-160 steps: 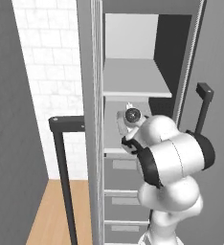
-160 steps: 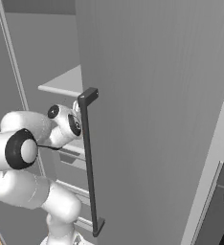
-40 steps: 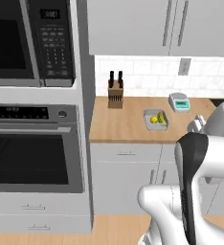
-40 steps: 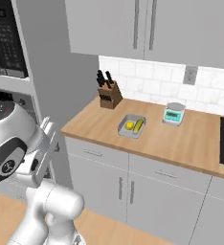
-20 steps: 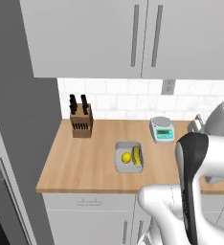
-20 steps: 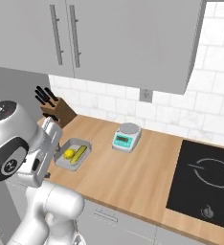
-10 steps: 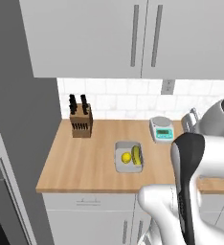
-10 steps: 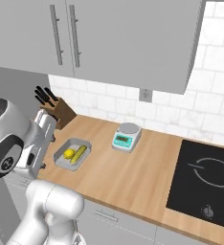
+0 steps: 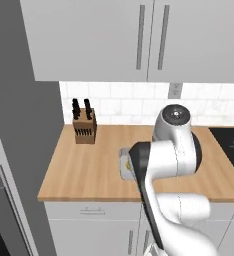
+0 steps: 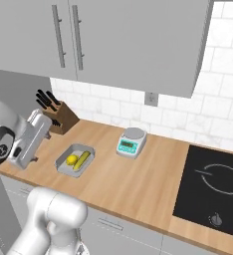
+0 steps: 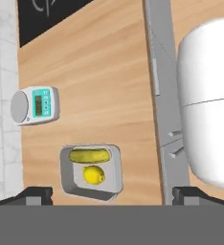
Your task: Take the meat container that has the shrimp and place it on the second highest rack of the freezer. Then take the vegetable container that has the lemon and cucumber and place it on the highest rack of the freezer.
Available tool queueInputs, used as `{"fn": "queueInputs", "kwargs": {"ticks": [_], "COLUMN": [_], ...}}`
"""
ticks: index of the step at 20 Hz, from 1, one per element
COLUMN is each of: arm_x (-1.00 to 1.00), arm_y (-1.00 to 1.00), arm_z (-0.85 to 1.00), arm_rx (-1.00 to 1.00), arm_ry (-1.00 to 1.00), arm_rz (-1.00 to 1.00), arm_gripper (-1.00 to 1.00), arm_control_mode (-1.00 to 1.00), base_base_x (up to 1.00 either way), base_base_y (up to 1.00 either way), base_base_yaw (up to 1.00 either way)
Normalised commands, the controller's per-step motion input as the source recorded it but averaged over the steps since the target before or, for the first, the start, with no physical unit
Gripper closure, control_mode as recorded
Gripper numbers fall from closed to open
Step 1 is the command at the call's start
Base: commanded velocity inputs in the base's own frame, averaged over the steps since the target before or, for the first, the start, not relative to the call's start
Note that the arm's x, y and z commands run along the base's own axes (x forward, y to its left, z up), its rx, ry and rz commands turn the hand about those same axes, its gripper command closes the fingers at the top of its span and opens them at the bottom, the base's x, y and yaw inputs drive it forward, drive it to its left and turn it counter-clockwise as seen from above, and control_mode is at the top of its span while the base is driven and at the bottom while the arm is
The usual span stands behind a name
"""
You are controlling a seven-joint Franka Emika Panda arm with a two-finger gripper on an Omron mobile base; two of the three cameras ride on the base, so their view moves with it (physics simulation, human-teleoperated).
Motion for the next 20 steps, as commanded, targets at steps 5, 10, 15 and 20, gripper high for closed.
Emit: {"fn": "queueInputs", "kwargs": {"ticks": [5,10,15,20], "arm_x": [0.32,0.17,0.23,0.45], "arm_y": [0.21,0.05,0.01,0.11], "arm_z": [-0.67,-0.66,-0.73,-0.57], "arm_rx": [0.00,0.03,0.02,0.01], "arm_ry": [-0.04,0.01,0.01,0.00], "arm_rz": [-0.20,-0.11,-0.01,0.00], "arm_gripper": [-1.00,-1.00,-1.00,-1.00], "arm_control_mode": [-1.00,-1.00,-1.00,-1.00], "base_base_x": [0.00,0.00,0.00,0.00], "base_base_y": [0.00,0.00,0.00,0.00], "base_base_yaw": [0.00,0.00,0.00,0.00]}}
